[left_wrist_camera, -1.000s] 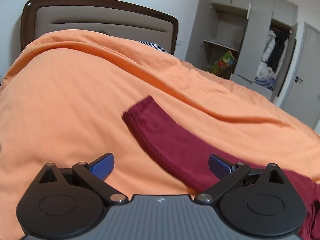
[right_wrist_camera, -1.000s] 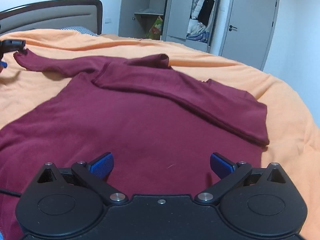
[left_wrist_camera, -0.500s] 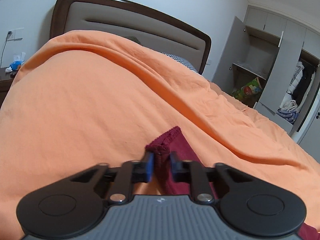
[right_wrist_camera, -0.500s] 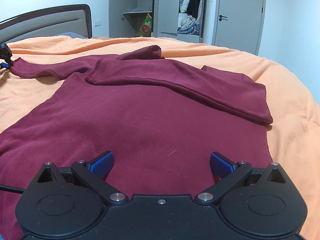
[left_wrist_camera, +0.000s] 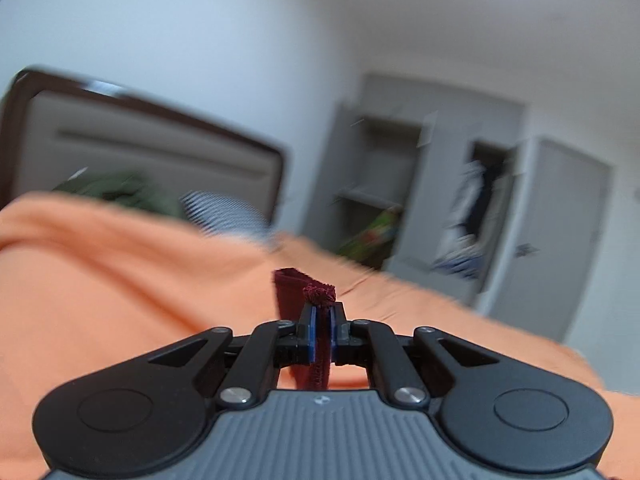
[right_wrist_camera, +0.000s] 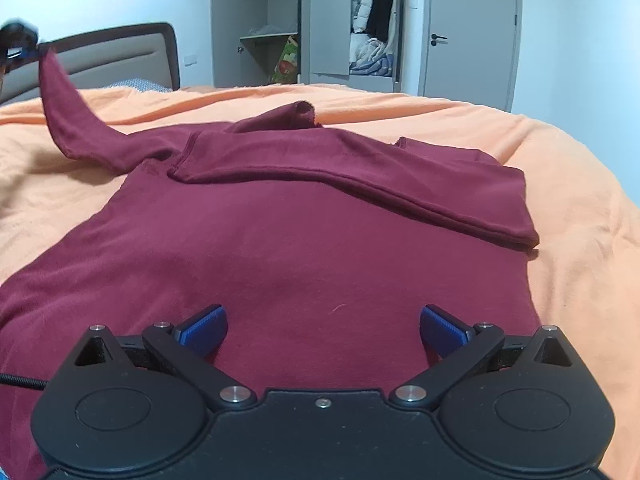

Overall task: Fold small clothes
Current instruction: 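Grasp the other sleeve cuff with the left gripper and lift it, then fold the held sleeve across the shirt body with the left gripper and release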

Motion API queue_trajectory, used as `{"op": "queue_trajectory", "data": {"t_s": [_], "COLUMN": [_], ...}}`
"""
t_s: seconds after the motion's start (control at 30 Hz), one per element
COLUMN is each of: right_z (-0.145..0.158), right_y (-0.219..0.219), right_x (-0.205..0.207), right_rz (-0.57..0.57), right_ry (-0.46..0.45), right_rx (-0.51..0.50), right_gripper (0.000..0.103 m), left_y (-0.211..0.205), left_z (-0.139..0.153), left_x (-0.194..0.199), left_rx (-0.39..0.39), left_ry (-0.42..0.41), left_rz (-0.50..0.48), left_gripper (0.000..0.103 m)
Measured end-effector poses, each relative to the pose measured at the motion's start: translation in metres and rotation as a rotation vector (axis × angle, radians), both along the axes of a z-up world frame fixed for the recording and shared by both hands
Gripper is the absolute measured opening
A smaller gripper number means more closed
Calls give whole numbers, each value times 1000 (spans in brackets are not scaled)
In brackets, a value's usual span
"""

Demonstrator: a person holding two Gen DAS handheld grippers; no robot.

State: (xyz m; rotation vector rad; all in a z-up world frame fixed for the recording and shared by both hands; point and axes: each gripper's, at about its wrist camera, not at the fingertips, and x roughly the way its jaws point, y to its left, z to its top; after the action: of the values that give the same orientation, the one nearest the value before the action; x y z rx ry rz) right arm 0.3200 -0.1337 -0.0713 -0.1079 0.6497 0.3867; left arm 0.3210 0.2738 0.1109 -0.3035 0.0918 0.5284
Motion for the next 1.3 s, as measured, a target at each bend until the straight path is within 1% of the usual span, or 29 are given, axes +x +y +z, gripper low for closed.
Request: {"op": "queue_trajectory", "data": {"t_s": [0.13,0.23,0.33,0.43,0.5,0.63,0.8,0.97,1.07,1.17,1.2,1.27,1.3], "right_z": [9,15,20,23,24,24,21,16,15,14,13,12,12], "right_y": [-13,-25,-38,-51,-59,-77,-98,-112,-116,-118,-119,-119,-119], "right_x": [-1,-1,-3,-6,-8,-15,-23,-31,-35,-35,-36,-36,-37], "right_rz": [-35,-67,-98,-131,-155,-209,-263,-313,-329,-343,-347,-352,-354], "right_ry": [-20,-37,-48,-54,-56,-50,-34,-17,-10,-4,-1,4,5], "right_rx": [39,59,74,83,84,87,92,112,123,127,131,139,142], "right_gripper": [103,103,103,103,103,103,103,103,103,103,103,103,103], "left_y": [-59,-106,-151,-195,-220,-263,-305,-343,-352,-352,-351,-349,-347], "left_z": [39,54,56,47,35,0,-58,-110,-132,-149,-151,-157,-153], "left_x": [11,23,39,59,71,96,119,127,131,138,129,129,138], "left_rx": [99,152,172,187,191,165,178,189,191,154,146,129,117], "left_ry": [-88,-114,-113,-98,-74,-14,116,216,267,317,327,346,354], "left_rz": [-169,-301,-418,-526,-584,-691,-782,-844,-868,-882,-884,-888,-891], "left_gripper": [6,6,6,6,6,6,6,6,6,7,7,7,7]}}
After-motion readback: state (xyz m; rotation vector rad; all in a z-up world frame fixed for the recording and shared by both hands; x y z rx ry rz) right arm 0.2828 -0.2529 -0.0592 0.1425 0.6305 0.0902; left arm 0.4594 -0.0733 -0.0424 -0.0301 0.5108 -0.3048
